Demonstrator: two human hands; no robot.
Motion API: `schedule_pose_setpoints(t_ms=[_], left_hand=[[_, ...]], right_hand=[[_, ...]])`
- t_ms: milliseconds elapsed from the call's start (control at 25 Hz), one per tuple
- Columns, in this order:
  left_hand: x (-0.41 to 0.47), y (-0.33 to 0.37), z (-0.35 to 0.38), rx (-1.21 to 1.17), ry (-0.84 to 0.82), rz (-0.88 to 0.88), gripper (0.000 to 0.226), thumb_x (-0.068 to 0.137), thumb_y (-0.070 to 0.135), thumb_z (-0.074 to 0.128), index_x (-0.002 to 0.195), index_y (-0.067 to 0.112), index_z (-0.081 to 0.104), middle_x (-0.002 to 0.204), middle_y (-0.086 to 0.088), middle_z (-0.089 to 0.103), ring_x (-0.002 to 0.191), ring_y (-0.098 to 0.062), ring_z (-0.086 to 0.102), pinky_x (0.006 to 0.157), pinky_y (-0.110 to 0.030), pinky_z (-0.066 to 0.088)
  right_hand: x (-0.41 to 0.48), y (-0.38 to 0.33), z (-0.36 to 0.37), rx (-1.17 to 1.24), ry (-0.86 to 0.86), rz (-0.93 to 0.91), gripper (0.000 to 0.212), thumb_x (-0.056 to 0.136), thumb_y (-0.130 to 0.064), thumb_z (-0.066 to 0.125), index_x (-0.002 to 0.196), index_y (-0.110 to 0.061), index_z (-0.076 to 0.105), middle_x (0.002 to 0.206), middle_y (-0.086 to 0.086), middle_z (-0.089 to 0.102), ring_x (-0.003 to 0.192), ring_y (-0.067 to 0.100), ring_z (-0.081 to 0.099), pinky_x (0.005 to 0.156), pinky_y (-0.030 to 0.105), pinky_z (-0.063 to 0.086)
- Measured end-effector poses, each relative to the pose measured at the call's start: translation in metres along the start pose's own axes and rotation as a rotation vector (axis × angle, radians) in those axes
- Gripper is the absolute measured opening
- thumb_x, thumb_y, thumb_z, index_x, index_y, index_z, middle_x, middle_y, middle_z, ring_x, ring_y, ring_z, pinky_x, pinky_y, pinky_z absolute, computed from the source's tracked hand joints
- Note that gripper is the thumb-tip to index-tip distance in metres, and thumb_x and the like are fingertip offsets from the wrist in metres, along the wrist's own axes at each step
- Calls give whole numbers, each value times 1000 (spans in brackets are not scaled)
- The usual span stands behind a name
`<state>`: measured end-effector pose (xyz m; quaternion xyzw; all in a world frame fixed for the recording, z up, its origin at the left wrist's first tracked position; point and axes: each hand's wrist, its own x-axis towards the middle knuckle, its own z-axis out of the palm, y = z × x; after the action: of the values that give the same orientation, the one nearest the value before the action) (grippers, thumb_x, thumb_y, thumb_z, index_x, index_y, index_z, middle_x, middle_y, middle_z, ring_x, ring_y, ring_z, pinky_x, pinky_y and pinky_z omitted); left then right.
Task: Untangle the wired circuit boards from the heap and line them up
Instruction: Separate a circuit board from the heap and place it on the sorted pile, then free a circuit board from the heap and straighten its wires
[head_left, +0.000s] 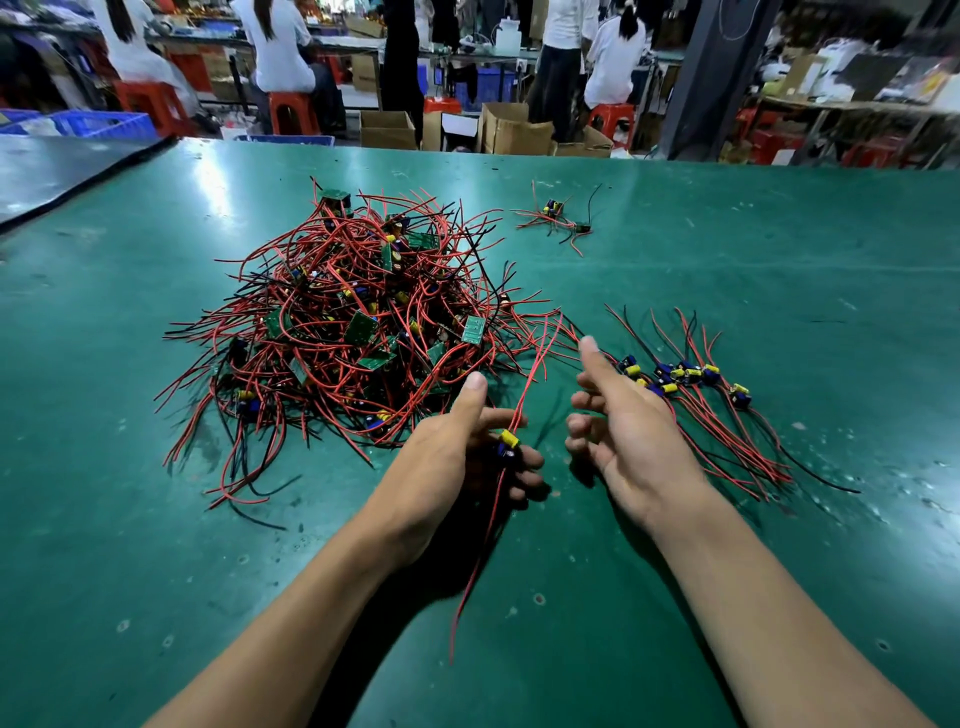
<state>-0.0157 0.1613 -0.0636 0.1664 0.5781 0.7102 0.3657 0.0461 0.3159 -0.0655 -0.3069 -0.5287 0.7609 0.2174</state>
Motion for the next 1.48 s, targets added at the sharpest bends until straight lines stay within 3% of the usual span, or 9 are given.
schedule_pose_setpoints(t_ms=[160, 240, 360, 480, 640, 880, 1080, 1320, 1480], left_hand=[[4, -4, -6, 99, -26, 31, 75, 81, 71, 34, 124, 18, 64, 113, -8, 73, 102, -19, 70, 95, -41, 54], [4, -4, -8, 130, -19, 26, 80, 75, 77, 35, 130, 24, 60, 123, 3, 69, 108, -9, 67, 96, -30, 53], [4, -4, -5, 90, -40, 18, 83, 74, 76, 35, 138, 25, 51, 125, 11, 65, 99, -10, 71, 82, -28, 58], [9, -3, 0, 60, -52, 17, 77, 77, 72, 35, 139, 28, 47, 122, 16, 65, 100, -15, 70, 86, -37, 57], [14, -2, 4, 78, -35, -52, 60, 90, 63, 33, 136, 29, 49, 103, 22, 70, 98, -13, 70, 98, -45, 49], [7, -3, 0, 34, -12, 13, 45, 99, 50, 35, 130, 23, 54, 115, 7, 69, 103, -19, 69, 81, -37, 58], [7, -2, 2, 46, 23, 26, 45, 102, 45, 32, 126, 17, 57, 120, -7, 67, 99, -25, 71, 81, -40, 58], [7, -3, -1, 100, 11, 33, 52, 103, 45, 31, 110, 5, 65, 102, -13, 75, 90, -30, 73, 77, -37, 59], [7, -4, -1, 104, 6, 39, 49, 103, 41, 35, 109, 2, 65, 102, -18, 73, 88, -31, 72, 78, -38, 59]], right_hand=[[-16, 9, 12, -563, -108, -252, 54, 64, -65, 80, 83, -22, 54, 72, -10, 61, 60, 8, 57, 55, 26, 47], [-19, 11, 14, -727, -110, -355, 42, 69, -52, 83, 86, -24, 58, 79, -9, 67, 62, 5, 56, 64, 24, 50], [-19, 6, 12, -722, -109, -430, 21, 78, -28, 83, 84, -23, 63, 73, -9, 69, 56, 5, 57, 60, 19, 48], [-8, -4, 1, -676, 64, -455, 11, 84, -14, 76, 81, -17, 66, 71, -2, 70, 64, 17, 67, 68, 29, 53], [-6, -7, -8, -675, -68, -278, 14, 85, -26, 78, 90, -16, 71, 81, -1, 71, 76, 19, 66, 77, 33, 52], [-8, 3, 1, -960, -14, -341, 32, 79, -36, 81, 105, -27, 64, 90, -7, 64, 69, 4, 51, 71, 24, 40], [1, 6, -5, -959, 105, -398, 15, 82, -21, 74, 97, -23, 70, 78, -10, 67, 67, 9, 58, 66, 19, 43], [19, -12, -38, -1018, 497, -583, 33, 91, -20, 67, 122, -12, 69, 116, 13, 70, 108, 33, 60, 96, 38, 44], [22, -4, -37, -1289, 479, -548, 44, 86, -30, 73, 128, -18, 66, 133, 8, 60, 126, 32, 46, 105, 42, 34]])
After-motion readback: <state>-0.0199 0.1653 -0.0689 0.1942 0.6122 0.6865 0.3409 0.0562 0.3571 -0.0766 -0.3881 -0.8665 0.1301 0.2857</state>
